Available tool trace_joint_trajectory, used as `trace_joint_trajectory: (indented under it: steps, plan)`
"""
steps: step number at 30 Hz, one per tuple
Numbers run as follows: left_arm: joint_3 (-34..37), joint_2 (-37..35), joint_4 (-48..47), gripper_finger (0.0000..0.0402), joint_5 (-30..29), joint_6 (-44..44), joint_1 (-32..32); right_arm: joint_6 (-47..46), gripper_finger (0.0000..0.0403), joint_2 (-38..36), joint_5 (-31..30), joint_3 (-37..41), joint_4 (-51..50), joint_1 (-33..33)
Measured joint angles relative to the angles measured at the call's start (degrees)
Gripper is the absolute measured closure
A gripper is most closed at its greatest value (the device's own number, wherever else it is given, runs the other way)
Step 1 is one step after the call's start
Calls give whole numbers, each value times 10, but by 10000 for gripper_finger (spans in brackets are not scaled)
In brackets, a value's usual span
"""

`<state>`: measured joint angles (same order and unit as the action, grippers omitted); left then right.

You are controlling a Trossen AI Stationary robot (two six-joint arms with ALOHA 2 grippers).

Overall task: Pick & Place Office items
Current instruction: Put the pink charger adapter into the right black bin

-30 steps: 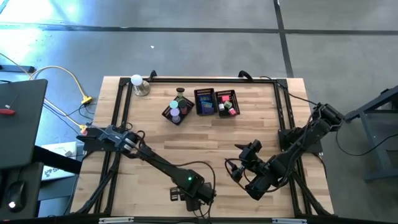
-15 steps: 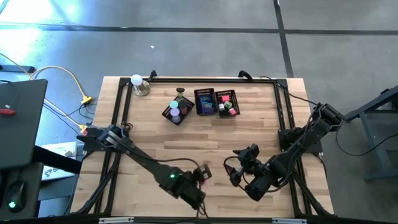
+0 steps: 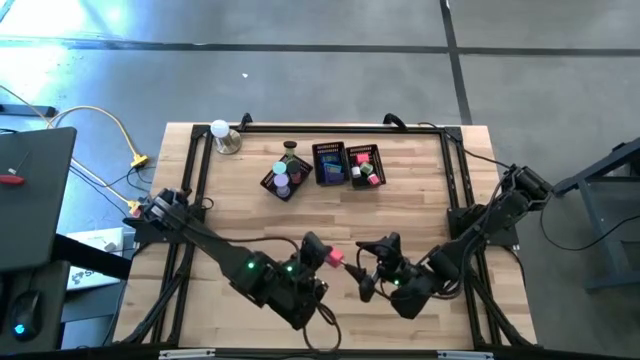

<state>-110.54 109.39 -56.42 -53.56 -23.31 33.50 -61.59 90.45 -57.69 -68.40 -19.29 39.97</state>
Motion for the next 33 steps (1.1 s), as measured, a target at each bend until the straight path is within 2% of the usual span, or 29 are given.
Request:
trace_joint_trajectory:
  steps: [5, 9, 15, 24, 33]
  plan:
    - [0, -2, 0, 254, 0, 3, -5, 76, 74, 0, 6, 0, 83, 0]
    - [0, -2, -2, 254, 1, 7, -5, 105, 74, 0, 6, 0, 105, 0]
    - [0, -2, -4, 254, 1, 11, -5, 106, 74, 0, 4, 0, 106, 1]
    - [0, -2, -36, 254, 0, 52, -18, 104, 74, 0, -54, 0, 127, 35]
    - [0, -2, -32, 254, 9, 65, -46, 108, 74, 0, -40, 0, 132, -12]
